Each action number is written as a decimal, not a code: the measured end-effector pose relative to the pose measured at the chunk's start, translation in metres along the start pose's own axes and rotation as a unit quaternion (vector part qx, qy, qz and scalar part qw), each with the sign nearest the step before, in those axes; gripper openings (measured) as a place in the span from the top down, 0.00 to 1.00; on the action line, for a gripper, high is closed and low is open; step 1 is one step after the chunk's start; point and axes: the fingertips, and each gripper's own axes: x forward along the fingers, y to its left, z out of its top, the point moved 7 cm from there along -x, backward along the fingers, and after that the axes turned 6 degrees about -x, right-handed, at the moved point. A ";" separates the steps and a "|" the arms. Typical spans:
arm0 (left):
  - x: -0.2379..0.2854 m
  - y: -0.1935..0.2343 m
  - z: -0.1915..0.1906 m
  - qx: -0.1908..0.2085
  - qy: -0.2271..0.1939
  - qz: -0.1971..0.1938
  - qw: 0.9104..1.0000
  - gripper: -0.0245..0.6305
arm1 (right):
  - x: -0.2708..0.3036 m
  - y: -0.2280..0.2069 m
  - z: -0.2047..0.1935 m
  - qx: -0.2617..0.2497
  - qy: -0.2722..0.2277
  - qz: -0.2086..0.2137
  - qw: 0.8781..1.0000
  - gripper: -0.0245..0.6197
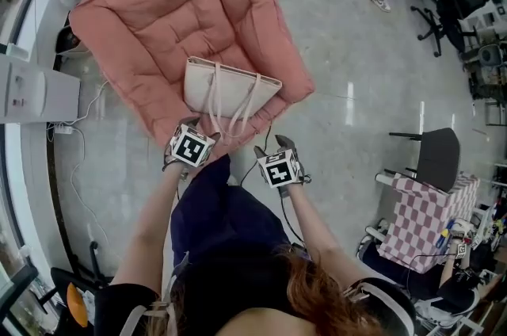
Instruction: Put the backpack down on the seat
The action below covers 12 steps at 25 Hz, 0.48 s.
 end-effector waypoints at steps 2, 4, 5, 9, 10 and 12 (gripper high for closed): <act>-0.010 -0.011 -0.001 -0.016 -0.020 -0.009 1.000 0.49 | -0.009 -0.002 -0.006 0.033 -0.019 0.008 0.999 0.52; -0.020 -0.021 -0.001 -0.022 -0.037 -0.011 0.999 0.50 | -0.020 -0.001 -0.008 0.059 -0.041 0.018 0.997 0.52; -0.024 -0.026 -0.001 -0.021 -0.045 -0.012 0.999 0.50 | -0.026 -0.001 -0.007 0.068 -0.052 0.023 0.996 0.52; -0.045 -0.045 0.008 -0.007 -0.085 -0.015 0.996 0.50 | -0.048 0.005 0.006 0.090 -0.112 0.038 0.989 0.52; -0.050 -0.050 0.010 -0.003 -0.097 -0.018 0.995 0.50 | -0.053 0.006 0.011 0.097 -0.128 0.040 0.986 0.52; -0.060 -0.059 0.014 0.007 -0.124 -0.029 0.992 0.50 | -0.062 0.008 0.022 0.108 -0.157 0.044 0.981 0.52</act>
